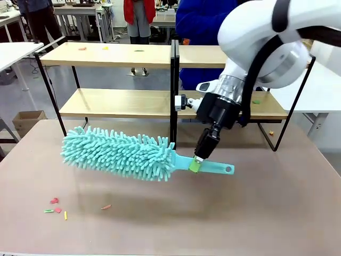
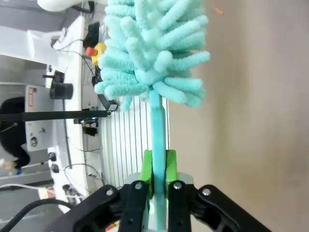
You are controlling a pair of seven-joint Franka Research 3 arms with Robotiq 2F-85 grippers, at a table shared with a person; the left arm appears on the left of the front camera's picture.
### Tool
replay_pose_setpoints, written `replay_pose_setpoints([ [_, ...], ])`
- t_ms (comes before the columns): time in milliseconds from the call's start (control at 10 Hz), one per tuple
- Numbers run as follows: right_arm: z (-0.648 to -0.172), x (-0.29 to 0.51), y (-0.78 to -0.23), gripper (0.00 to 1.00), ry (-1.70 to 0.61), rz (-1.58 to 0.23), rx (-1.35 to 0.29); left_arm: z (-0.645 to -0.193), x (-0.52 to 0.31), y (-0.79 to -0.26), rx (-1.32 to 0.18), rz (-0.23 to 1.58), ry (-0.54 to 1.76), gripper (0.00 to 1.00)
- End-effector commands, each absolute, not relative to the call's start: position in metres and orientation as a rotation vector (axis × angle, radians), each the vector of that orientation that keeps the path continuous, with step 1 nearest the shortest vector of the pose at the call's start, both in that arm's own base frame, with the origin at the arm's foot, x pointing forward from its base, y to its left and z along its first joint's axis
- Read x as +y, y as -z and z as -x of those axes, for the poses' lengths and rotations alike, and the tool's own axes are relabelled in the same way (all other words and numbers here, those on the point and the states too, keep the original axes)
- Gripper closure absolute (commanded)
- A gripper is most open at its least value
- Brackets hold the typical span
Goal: Clean the shelves.
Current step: Clean a randomly selected level of the Shelf with the Duster.
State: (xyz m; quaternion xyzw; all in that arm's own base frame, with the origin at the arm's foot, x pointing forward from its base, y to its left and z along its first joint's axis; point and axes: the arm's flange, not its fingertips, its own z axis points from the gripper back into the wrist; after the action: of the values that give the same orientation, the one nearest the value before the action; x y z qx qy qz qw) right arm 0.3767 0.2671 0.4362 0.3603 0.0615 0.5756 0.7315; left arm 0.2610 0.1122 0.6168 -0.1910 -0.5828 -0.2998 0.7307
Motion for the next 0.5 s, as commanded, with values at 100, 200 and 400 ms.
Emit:
replay_pose_setpoints([
  [100, -0.333, 0.217, -0.457, 0.88, -1.124, -0.753, -0.034, -0.261, 0.112, -0.617, -1.277, 0.414, 0.667, 0.0],
  [200, -0.314, 0.186, -0.475, 0.88, -1.043, -0.734, -0.096, -0.261, 0.112, -0.617, -1.277, 0.414, 0.667, 0.0],
  [400, -0.282, 0.118, -0.511, 0.88, -0.869, -0.722, -0.245, -0.261, 0.112, -0.617, -1.277, 0.414, 0.667, 0.0],
])
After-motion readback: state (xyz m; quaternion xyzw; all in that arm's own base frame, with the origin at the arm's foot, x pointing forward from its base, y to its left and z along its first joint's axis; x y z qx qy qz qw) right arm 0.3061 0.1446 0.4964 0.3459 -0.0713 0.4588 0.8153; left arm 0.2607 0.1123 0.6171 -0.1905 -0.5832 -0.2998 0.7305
